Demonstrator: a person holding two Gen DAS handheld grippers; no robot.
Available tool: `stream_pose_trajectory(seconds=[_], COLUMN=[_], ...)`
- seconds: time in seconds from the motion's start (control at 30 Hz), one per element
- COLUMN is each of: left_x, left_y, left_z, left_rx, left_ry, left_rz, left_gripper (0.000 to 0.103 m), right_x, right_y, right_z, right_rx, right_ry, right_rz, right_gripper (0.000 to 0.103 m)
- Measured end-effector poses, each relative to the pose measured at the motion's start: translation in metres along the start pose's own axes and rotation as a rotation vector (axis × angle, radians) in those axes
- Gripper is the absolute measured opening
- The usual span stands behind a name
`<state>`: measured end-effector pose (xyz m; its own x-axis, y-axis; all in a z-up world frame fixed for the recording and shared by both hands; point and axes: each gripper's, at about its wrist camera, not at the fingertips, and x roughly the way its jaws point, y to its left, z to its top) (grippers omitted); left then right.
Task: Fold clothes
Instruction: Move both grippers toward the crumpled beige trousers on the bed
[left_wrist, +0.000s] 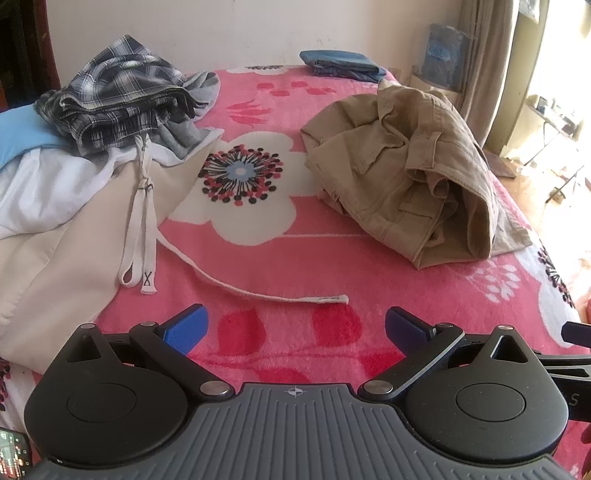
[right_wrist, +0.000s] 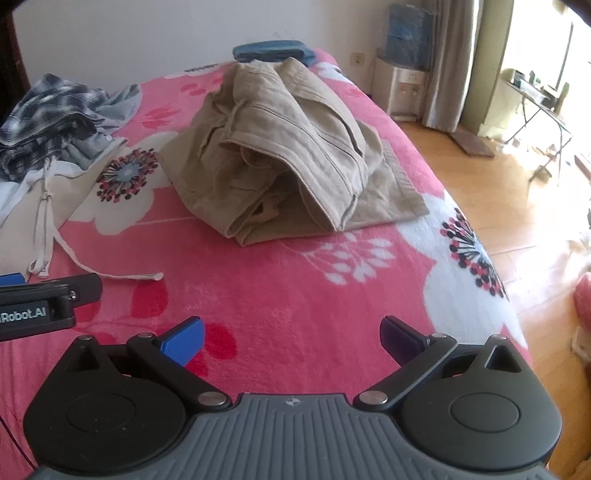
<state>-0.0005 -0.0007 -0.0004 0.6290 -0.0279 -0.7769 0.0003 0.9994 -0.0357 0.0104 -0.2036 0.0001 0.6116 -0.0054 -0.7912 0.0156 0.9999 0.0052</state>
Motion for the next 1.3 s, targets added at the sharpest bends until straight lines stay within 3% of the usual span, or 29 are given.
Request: stream_pose_trajectory(seconds=[0.1,0.37,0.87,1.3], left_x=[0.001,0.003,-0.003,-0.006], left_y=[-0.002,0.001,0.008,0.005], left_z=[-0.002,-0.004,-0.002,-0.004], left_rx=[0.005,-0.015,-0.033,-0.024], left_ry=[-0.008,0.038,0.009,-0.007], left_rz=[0.0,-0.045,-0.03,-0.033], left_gripper=[0.103,0.103,0.103,0.103], right_x=[0.005,-0.001,-0.005,-0.009], right_y=[-0.003,0.001,0.007,0.006], right_z=[0.007,0.014,0.018,0.02], right_rx=[0.007,-0.034,-0.056,-0.047], right_ry=[0.054,0.015,0.015,0.012], right_rz=[0.0,-0.028,-0.097,-0.09], right_gripper=[0.103,0.103,0.103,0.103])
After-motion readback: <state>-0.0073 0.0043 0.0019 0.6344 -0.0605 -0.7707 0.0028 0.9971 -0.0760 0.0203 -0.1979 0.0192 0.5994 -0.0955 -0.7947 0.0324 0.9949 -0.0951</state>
